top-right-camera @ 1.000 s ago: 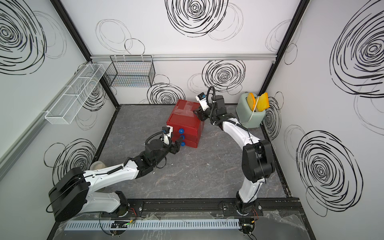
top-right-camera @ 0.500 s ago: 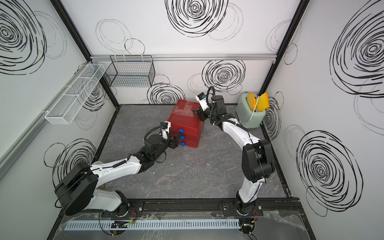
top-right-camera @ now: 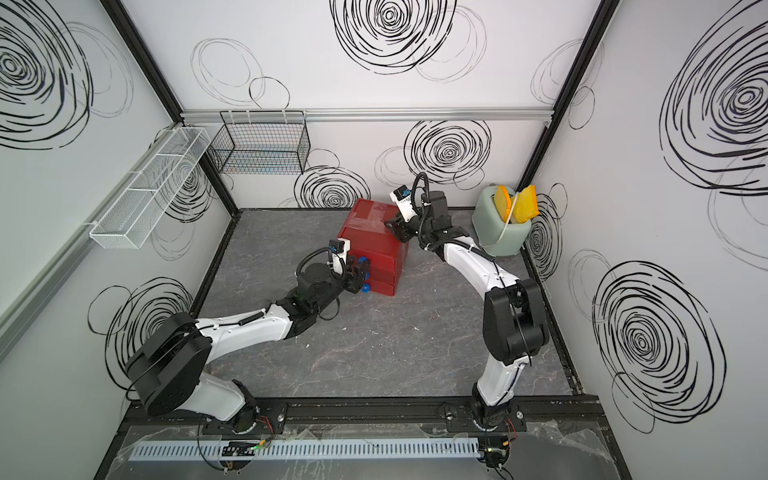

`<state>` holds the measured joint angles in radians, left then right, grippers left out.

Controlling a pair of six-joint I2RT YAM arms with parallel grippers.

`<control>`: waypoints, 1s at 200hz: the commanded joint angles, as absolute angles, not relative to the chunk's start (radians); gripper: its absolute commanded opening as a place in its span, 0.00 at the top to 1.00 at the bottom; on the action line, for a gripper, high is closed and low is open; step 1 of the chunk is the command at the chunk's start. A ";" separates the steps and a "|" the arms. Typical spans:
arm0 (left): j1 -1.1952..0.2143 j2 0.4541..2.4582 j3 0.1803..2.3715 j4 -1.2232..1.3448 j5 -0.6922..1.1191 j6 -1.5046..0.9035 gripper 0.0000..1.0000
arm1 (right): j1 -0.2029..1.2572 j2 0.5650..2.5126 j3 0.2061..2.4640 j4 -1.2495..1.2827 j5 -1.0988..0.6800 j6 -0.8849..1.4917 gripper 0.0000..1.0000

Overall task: Take the sponge out of the drawer
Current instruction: Open the drawer in the storage box.

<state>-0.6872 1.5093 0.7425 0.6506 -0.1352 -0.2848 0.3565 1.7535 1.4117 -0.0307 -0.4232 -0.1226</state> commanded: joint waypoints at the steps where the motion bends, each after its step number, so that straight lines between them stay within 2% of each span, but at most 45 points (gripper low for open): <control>1: -0.683 1.529 0.782 0.694 -0.127 -0.296 0.48 | 0.363 1.798 1.391 -0.130 -0.425 -0.111 0.48; 45: -0.676 1.531 0.779 0.687 -0.133 -0.296 0.62 | 0.363 1.801 1.393 -0.127 -0.422 -0.110 0.47; 74: -0.673 1.521 0.768 0.678 -0.131 -0.290 0.80 | 0.361 1.806 1.392 -0.126 -0.413 -0.107 0.47; 161: -0.669 1.384 0.616 0.632 -0.145 -0.270 0.77 | 0.347 1.841 1.401 -0.122 -0.402 -0.094 0.48; 200: -0.689 1.245 0.523 0.548 -0.169 -0.278 0.77 | 0.345 1.859 1.402 -0.119 -0.395 -0.092 0.48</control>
